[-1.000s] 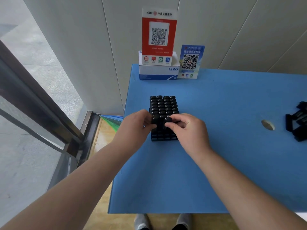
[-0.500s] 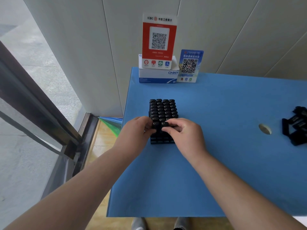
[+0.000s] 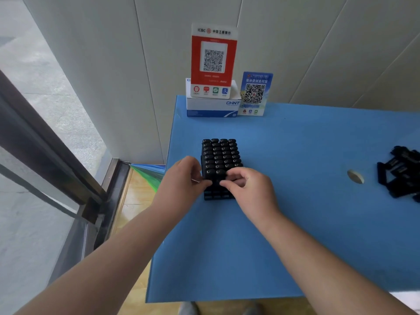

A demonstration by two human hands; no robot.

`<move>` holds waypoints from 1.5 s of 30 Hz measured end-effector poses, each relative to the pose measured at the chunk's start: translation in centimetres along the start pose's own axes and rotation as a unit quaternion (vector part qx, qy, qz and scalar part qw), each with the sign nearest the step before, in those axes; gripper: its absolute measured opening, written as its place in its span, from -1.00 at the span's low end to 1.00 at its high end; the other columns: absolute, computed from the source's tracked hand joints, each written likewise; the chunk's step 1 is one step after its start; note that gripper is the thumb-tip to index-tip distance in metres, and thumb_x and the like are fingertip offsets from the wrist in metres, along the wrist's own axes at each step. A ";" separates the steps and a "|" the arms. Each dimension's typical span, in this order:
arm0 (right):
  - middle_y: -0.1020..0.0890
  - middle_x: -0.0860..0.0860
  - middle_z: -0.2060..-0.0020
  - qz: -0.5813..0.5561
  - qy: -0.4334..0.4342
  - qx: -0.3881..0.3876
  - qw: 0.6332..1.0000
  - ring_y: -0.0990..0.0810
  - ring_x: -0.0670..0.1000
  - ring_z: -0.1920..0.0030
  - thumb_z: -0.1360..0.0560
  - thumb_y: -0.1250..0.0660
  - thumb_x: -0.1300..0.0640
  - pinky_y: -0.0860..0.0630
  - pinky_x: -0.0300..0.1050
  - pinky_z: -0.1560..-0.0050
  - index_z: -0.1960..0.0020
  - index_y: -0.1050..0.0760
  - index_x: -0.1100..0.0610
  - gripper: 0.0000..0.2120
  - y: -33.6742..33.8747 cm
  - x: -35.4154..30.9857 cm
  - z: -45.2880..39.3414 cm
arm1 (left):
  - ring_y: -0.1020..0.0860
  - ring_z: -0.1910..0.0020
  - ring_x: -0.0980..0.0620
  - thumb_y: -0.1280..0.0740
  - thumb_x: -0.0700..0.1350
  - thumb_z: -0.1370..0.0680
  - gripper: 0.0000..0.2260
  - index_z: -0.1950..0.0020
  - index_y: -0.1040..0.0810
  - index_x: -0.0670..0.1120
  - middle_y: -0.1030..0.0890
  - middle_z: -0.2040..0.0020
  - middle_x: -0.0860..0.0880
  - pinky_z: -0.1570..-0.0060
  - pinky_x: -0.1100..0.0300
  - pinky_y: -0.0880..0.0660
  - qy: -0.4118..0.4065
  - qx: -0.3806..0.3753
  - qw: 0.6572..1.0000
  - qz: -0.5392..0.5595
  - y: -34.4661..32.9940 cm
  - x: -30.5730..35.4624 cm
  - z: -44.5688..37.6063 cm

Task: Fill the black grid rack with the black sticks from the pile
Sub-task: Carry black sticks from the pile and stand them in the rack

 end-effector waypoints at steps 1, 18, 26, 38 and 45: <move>-0.68 -0.17 0.18 0.003 -0.002 0.003 1.000 -0.63 -0.22 0.20 -0.44 -0.54 0.11 -0.47 -0.46 0.15 0.05 -0.62 -0.06 -0.84 0.3 0.1 0.2 | -0.56 0.19 0.13 -0.54 -0.06 -0.41 -0.70 0.08 -0.42 -0.03 -0.54 0.19 0.10 0.15 0.11 -0.52 -0.008 0.006 1.000 -0.006 0.3 0.4 0.1; -0.56 -0.08 -0.19 0.249 0.016 0.099 0.963 -0.53 -0.04 -0.21 -0.50 -0.44 0.01 -0.51 -0.05 -0.23 -0.33 -0.51 0.06 -0.59 22.7 6.4 9.1 | -0.40 -0.36 -0.08 -0.29 0.05 -0.58 -0.54 -0.45 -0.40 -0.06 -0.46 -0.35 -0.02 -0.36 0.09 -0.32 -0.216 -0.061 0.943 -0.244 -8.8 16.9 5.6; -0.51 0.03 -0.31 0.354 -0.064 0.099 0.928 -0.46 0.11 -0.31 -0.52 -0.41 0.00 -0.40 -0.01 -0.33 -0.42 -0.44 0.14 -0.49 34.0 13.9 17.6 | -0.31 -0.42 -0.05 -0.23 0.11 -0.60 -0.49 -0.51 -0.28 -0.03 -0.35 -0.42 0.02 -0.37 0.12 -0.29 -0.252 -0.108 0.923 -0.270 -18.5 25.3 12.2; -0.49 -0.04 -0.33 0.380 -0.108 0.125 0.910 -0.45 0.03 -0.33 -0.56 -0.35 -0.06 -0.42 -0.06 -0.34 -0.47 -0.38 0.05 -0.49 42.9 20.1 21.5 | -0.30 -0.42 -0.02 -0.21 0.11 -0.62 -0.49 -0.52 -0.26 -0.04 -0.34 -0.44 0.02 -0.39 0.16 -0.24 -0.311 -0.160 0.905 -0.242 -29.1 34.7 15.4; -0.53 -0.04 -0.28 0.392 -0.120 0.131 0.903 -0.48 0.05 -0.29 -0.54 -0.38 -0.04 -0.45 -0.05 -0.29 -0.43 -0.43 0.05 -0.51 46.8 23.5 17.2 | -0.30 -0.43 -0.03 -0.21 0.10 -0.62 -0.49 -0.53 -0.27 -0.05 -0.33 -0.45 0.00 -0.39 0.13 -0.27 -0.313 -0.184 0.904 -0.224 -34.9 37.9 10.6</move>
Point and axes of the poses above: each hand's wrist, its own z-axis away from the middle knuckle, its own y-axis out of the back of the hand, x = y × z, the point moved 7 cm from there along -z, towards the middle knuckle
